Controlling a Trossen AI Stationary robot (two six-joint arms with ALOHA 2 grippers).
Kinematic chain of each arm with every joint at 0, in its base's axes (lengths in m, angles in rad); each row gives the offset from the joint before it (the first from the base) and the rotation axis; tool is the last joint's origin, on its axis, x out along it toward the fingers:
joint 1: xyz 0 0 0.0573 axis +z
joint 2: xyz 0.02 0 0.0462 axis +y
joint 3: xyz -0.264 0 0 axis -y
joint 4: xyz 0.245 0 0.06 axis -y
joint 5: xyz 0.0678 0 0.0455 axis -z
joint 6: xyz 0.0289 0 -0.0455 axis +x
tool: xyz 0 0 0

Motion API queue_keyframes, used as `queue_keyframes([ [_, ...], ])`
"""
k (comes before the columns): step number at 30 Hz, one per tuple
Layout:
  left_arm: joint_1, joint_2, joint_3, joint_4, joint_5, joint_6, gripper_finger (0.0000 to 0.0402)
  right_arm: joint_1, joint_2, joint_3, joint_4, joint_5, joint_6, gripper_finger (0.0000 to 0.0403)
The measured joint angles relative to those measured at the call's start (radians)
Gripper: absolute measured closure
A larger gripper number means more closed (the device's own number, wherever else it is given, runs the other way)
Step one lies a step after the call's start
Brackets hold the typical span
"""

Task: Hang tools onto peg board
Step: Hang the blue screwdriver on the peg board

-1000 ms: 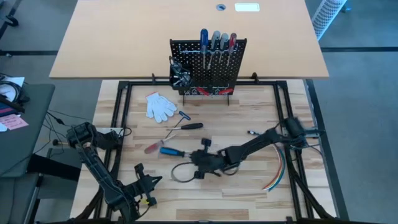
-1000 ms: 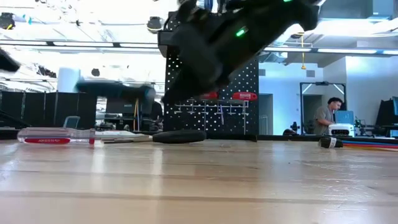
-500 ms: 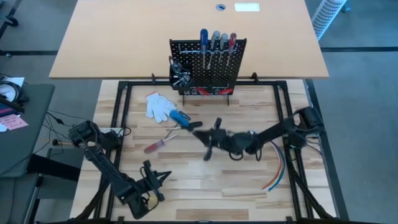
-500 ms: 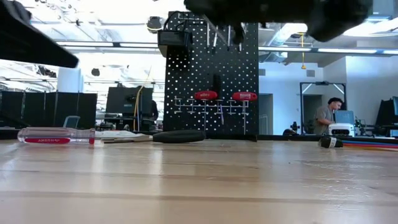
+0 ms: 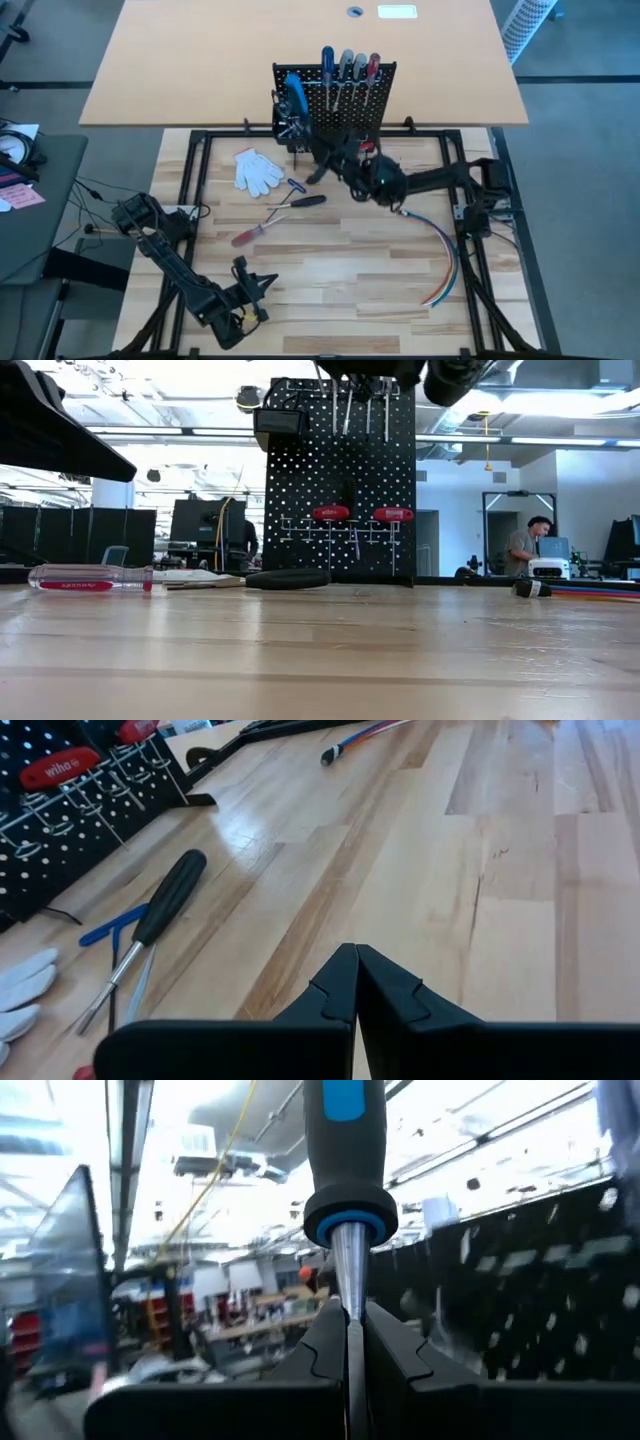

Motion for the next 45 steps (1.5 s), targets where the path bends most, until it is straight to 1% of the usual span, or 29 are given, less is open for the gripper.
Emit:
queue_keyframes([
  [4, -0.004, 0.000, 0.000, 0.000, 0.001, 0.004, 0.0401, -0.066, 0.000, 0.052, -0.057, -0.007, 0.035, 0.0382],
  [8, -0.004, 0.000, 0.000, 0.000, 0.001, 0.007, 0.0401, -0.130, 0.000, 0.083, -0.124, -0.047, 0.047, 0.0382],
  [17, -0.004, 0.000, 0.000, -0.001, 0.001, 0.012, 0.0401, -0.209, 0.001, 0.091, -0.145, -0.058, 0.106, 0.0381],
  [21, -0.003, 0.000, 0.000, -0.001, 0.000, 0.013, 0.0401, -0.223, 0.008, 0.091, -0.149, -0.061, 0.133, 0.0381],
  [28, -0.003, 0.000, 0.000, -0.002, -0.003, 0.013, 0.0401, -0.230, 0.009, 0.091, -0.145, -0.082, 0.122, 0.0380],
  [31, -0.003, 0.000, 0.000, -0.002, -0.003, 0.013, 0.0401, -0.241, 0.009, 0.091, -0.147, -0.106, 0.145, 0.0376],
  [33, -0.003, -0.001, 0.000, -0.002, -0.005, 0.016, 0.0401, -0.245, 0.009, 0.091, -0.146, -0.144, 0.157, 0.0373],
  [39, -0.003, 0.000, 0.000, -0.002, -0.006, 0.018, 0.0401, -0.243, 0.009, 0.093, -0.142, -0.157, 0.118, 0.0374],
  [42, -0.003, -0.001, 0.000, -0.002, -0.006, 0.018, 0.0401, -0.251, 0.009, 0.108, -0.166, -0.161, 0.129, 0.0374],
  [45, -0.003, 0.000, 0.000, -0.002, -0.006, 0.018, 0.0401, -0.257, 0.009, 0.131, -0.227, -0.164, 0.130, 0.0371],
])
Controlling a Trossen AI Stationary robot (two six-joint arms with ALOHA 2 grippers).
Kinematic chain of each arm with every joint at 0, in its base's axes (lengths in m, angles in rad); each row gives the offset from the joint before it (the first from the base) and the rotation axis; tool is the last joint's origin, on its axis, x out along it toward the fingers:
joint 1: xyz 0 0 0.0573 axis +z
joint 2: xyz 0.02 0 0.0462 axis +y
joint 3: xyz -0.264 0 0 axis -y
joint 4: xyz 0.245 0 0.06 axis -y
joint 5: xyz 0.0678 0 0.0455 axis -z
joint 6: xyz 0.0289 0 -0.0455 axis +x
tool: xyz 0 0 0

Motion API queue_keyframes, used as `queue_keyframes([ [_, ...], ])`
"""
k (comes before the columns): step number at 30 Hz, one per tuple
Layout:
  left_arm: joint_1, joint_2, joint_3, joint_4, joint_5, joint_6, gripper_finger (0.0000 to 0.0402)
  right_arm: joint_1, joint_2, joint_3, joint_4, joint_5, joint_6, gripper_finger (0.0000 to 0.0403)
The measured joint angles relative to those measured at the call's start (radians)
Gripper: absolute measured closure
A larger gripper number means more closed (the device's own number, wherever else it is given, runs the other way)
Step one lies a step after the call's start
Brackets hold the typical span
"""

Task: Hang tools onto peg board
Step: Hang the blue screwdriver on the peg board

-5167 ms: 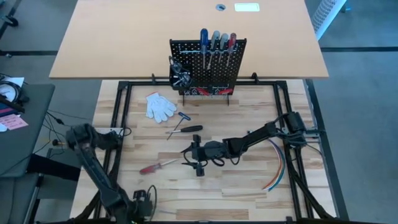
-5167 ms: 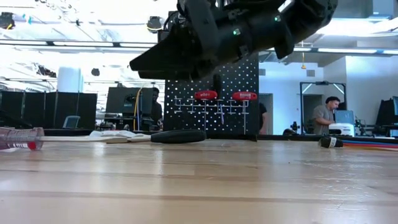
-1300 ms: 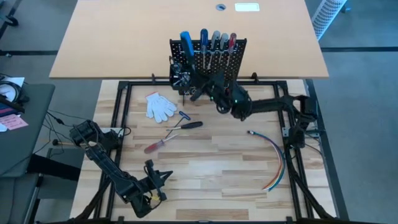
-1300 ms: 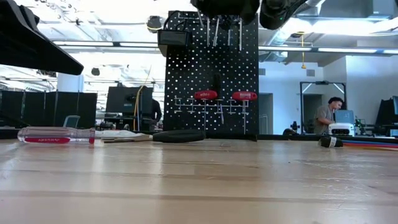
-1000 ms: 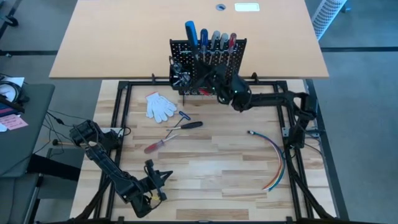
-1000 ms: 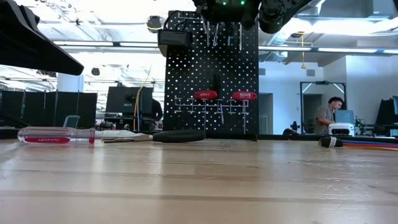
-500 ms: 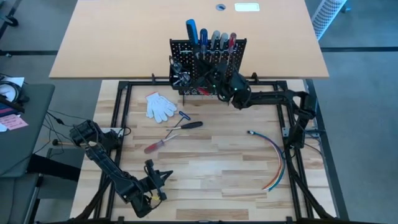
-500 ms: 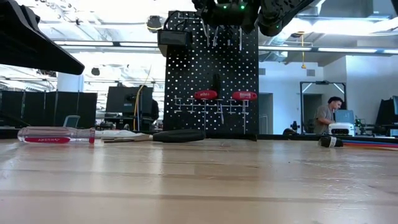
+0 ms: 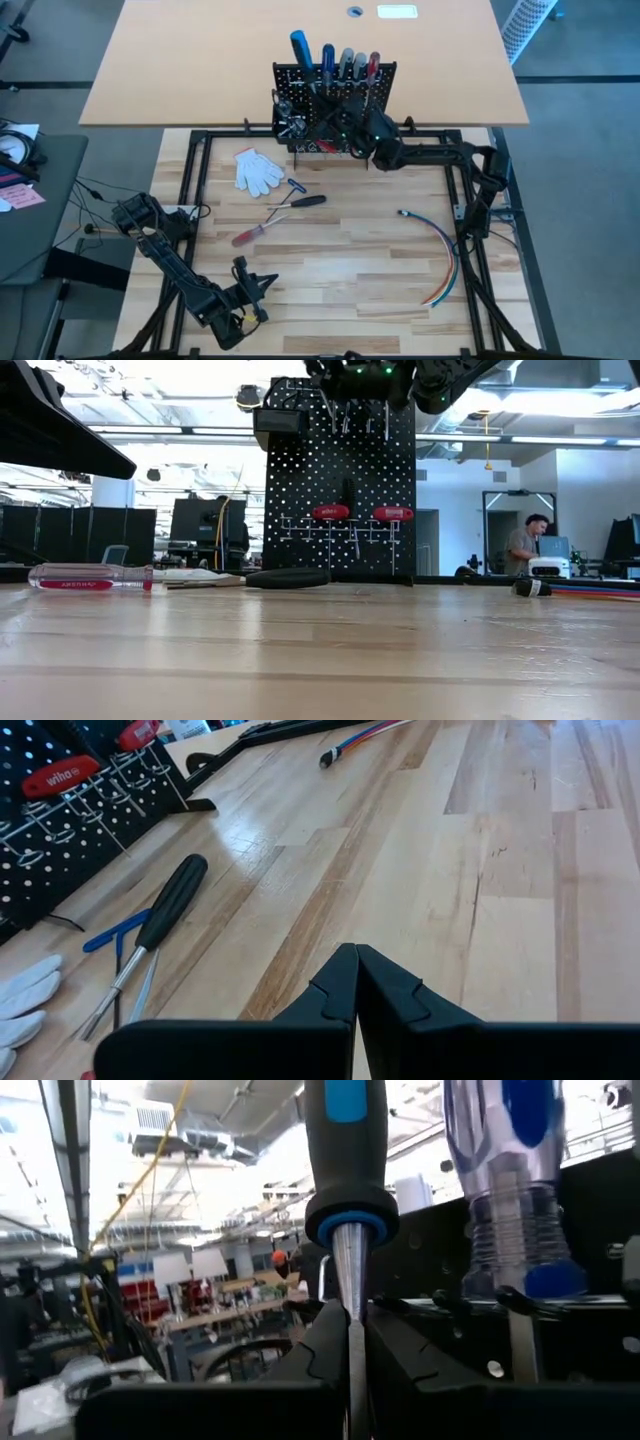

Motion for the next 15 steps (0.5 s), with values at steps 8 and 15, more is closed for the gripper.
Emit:
queue_keyframes([
  [8, 0.000, 0.000, 0.000, 0.000, 0.000, 0.000, 0.0401, -0.006, -0.001, 0.013, -0.042, 0.001, -0.005, 0.0371],
  [15, 0.000, 0.000, 0.000, 0.000, 0.000, 0.000, 0.0401, -0.006, -0.001, 0.013, -0.075, 0.069, 0.033, 0.0369],
])
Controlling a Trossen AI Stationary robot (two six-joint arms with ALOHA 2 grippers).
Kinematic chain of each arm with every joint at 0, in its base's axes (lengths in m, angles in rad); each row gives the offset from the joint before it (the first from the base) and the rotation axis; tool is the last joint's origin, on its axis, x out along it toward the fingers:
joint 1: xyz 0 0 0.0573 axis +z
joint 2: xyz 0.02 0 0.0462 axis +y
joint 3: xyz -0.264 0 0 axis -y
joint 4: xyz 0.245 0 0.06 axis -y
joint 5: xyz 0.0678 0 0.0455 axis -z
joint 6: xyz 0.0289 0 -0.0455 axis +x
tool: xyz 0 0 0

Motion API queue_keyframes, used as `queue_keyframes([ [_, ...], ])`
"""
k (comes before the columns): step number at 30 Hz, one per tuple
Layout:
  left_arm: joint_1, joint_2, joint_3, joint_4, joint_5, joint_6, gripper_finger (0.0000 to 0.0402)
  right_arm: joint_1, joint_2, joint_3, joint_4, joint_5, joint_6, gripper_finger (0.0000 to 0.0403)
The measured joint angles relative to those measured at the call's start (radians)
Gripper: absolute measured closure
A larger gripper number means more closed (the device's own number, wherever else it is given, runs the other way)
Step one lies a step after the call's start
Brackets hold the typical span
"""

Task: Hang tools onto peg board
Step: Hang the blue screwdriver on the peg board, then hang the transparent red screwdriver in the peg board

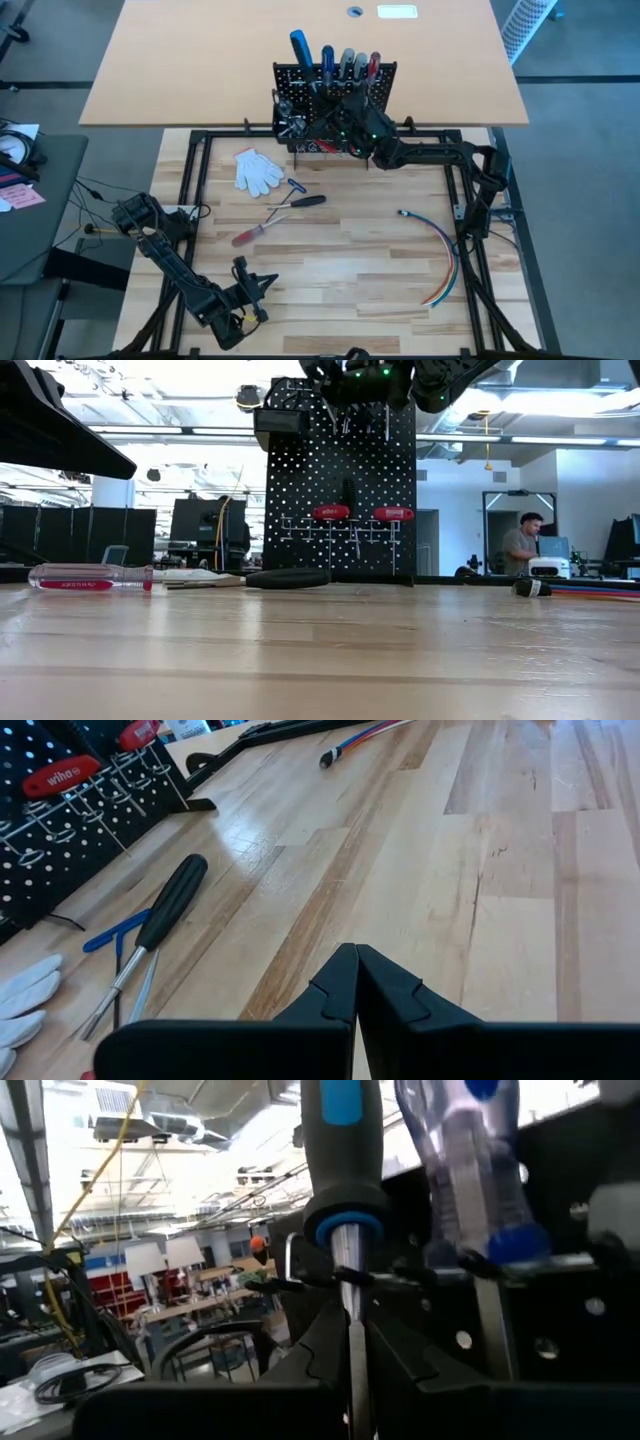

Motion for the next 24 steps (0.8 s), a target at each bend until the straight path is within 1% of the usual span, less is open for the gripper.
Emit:
queue_keyframes([
  [7, 0.000, 0.000, 0.000, 0.000, 0.000, 0.000, 0.0401, -0.004, -0.002, 0.002, -0.085, 0.006, 0.027, 0.0358],
  [11, 0.000, 0.000, 0.000, 0.000, 0.000, 0.000, 0.0401, -0.007, -0.001, 0.001, -0.151, 0.009, 0.031, 0.0334],
  [16, 0.000, 0.000, 0.000, 0.001, 0.001, -0.001, 0.0401, -0.006, -0.001, 0.000, -0.217, -0.008, 0.002, 0.0273],
  [21, 0.000, 0.000, 0.000, 0.000, 0.003, -0.001, 0.0401, -0.002, -0.003, 0.000, -0.288, -0.082, -0.011, 0.0200],
  [24, 0.000, 0.000, 0.000, 0.000, 0.004, 0.000, 0.0401, 0.011, -0.003, 0.000, -0.292, -0.084, -0.025, 0.0172],
])
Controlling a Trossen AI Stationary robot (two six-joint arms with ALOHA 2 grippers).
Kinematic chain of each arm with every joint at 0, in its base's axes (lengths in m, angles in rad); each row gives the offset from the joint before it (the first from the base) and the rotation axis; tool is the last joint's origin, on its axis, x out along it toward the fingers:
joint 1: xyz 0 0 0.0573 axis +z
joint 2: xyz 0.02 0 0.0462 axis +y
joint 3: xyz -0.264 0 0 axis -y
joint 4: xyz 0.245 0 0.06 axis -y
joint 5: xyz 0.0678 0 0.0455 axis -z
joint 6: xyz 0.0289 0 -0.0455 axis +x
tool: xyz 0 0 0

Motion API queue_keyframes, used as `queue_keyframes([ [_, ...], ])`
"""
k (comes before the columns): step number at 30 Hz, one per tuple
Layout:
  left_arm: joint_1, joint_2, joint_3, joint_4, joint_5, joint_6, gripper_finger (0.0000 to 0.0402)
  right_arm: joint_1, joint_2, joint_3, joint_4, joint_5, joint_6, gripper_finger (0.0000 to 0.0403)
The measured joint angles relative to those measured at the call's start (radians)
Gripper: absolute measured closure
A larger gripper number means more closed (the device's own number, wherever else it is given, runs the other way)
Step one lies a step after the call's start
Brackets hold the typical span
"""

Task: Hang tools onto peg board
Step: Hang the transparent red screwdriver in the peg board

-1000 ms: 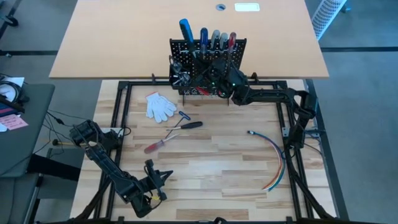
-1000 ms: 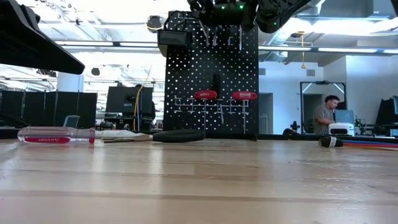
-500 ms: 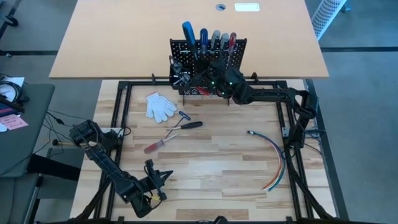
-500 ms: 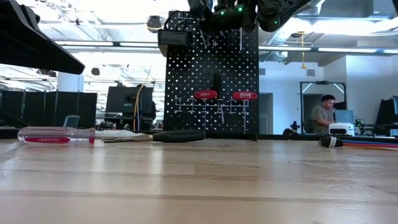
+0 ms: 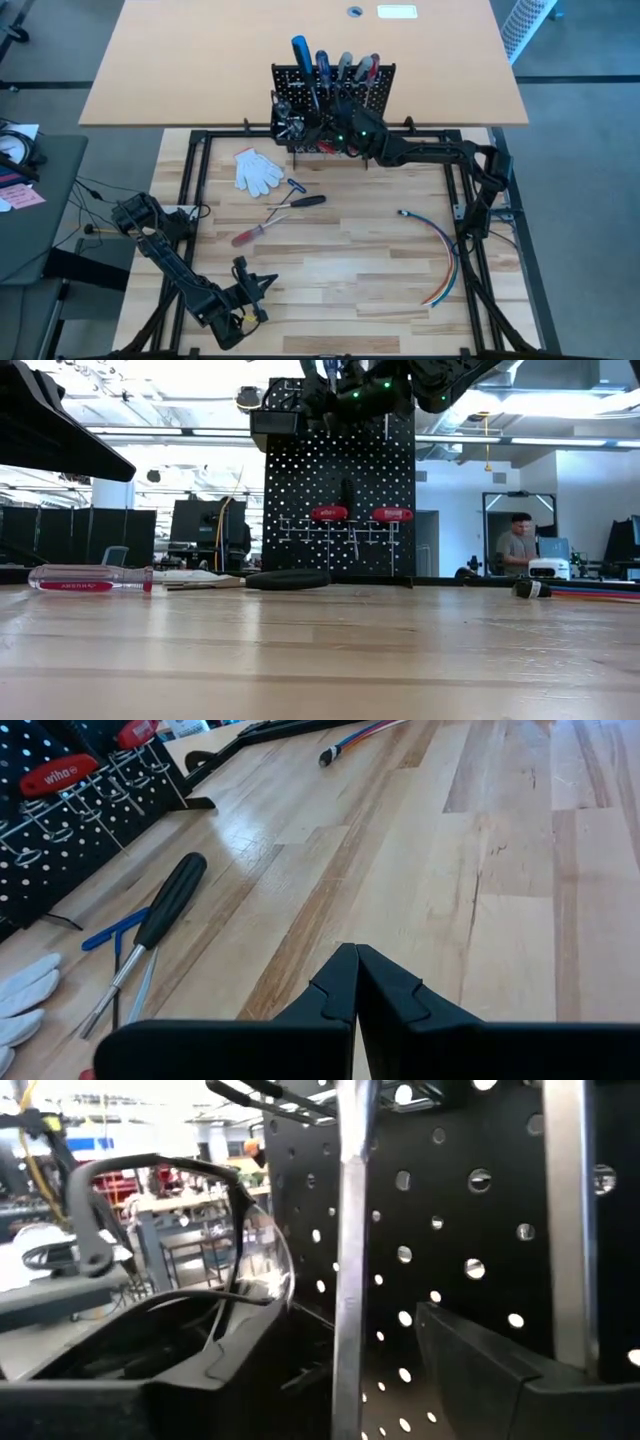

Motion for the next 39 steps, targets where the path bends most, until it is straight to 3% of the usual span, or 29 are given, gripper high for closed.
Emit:
queue_keyframes([
  [14, 0.000, 0.000, 0.000, 0.000, 0.019, 0.000, 0.0401, 0.016, -0.079, 0.000, -0.181, 0.031, -0.055, 0.0167],
  [25, 0.000, 0.000, 0.000, 0.001, 0.019, 0.000, 0.0401, 0.012, -0.082, 0.000, -0.199, 0.023, -0.179, 0.0163],
  [32, 0.000, 0.000, 0.000, 0.001, 0.019, 0.000, 0.0401, 0.060, -0.084, -0.001, -0.257, 0.149, -0.302, 0.0163],
  [39, 0.000, 0.000, 0.000, 0.001, 0.019, 0.000, 0.0401, 0.087, -0.141, -0.002, -0.405, 0.178, -0.303, 0.0163],
])
